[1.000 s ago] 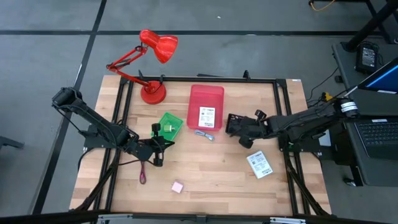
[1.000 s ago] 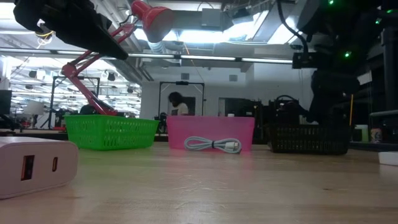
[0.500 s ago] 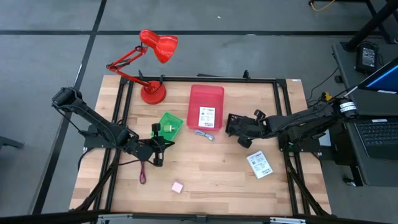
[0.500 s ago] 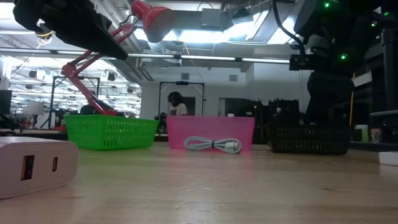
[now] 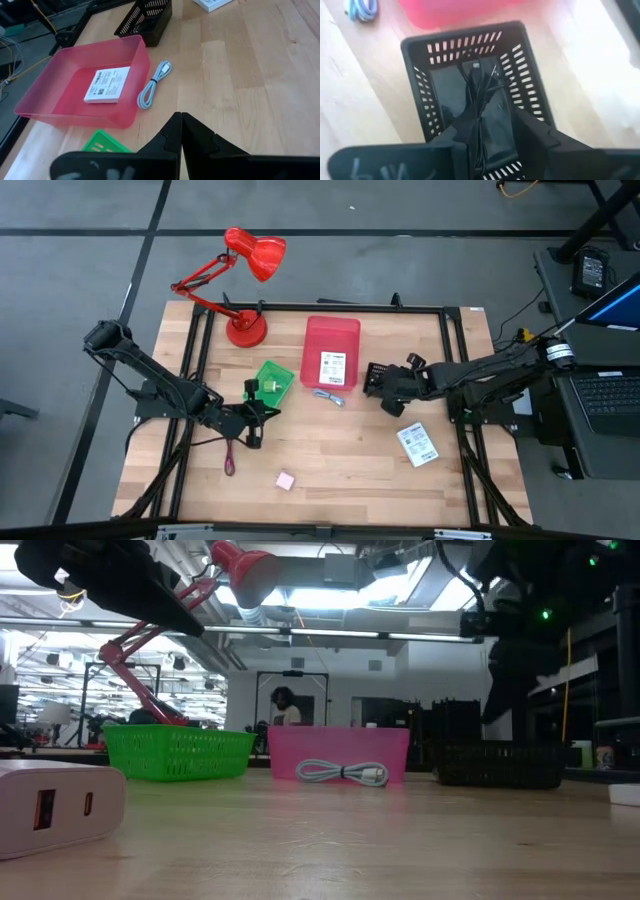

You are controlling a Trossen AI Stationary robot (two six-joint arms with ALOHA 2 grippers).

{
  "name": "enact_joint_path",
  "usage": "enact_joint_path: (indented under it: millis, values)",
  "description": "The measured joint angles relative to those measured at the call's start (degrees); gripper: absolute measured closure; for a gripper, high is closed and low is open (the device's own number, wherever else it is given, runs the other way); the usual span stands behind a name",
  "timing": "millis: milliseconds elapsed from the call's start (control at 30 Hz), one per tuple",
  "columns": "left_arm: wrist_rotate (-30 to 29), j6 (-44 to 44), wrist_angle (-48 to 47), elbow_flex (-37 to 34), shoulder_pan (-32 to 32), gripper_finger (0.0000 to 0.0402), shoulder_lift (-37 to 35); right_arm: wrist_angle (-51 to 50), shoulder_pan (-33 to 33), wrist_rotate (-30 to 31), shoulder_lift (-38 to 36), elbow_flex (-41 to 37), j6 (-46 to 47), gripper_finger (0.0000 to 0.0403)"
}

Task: Pick and place items into bin
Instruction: Put the card reader box into the pink bin

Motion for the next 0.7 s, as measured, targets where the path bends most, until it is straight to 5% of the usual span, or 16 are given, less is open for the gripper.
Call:
enact_joint_path:
  millis: [200, 467, 700]
  values:
    - [-0.02, 0.02, 0.00, 0.00, 0.00, 0.0398, 0.00, -4.09, 3.11, 0.09, -1.79, 4.85, 0.16, 0.0323]
    - [-0.02, 0.04, 0.22, 0.02, 0.00, 0.0398, 0.00, -4.37, 11.58, 0.60, -8.37, 4.92, 8.29, 0.0397]
    - [-0.04, 0.04, 2.03, 0.02, 0.00, 0.0398, 0.00, -4.41, 18.39, 0.68, -8.62, 4.92, 13.95, 0.0401]
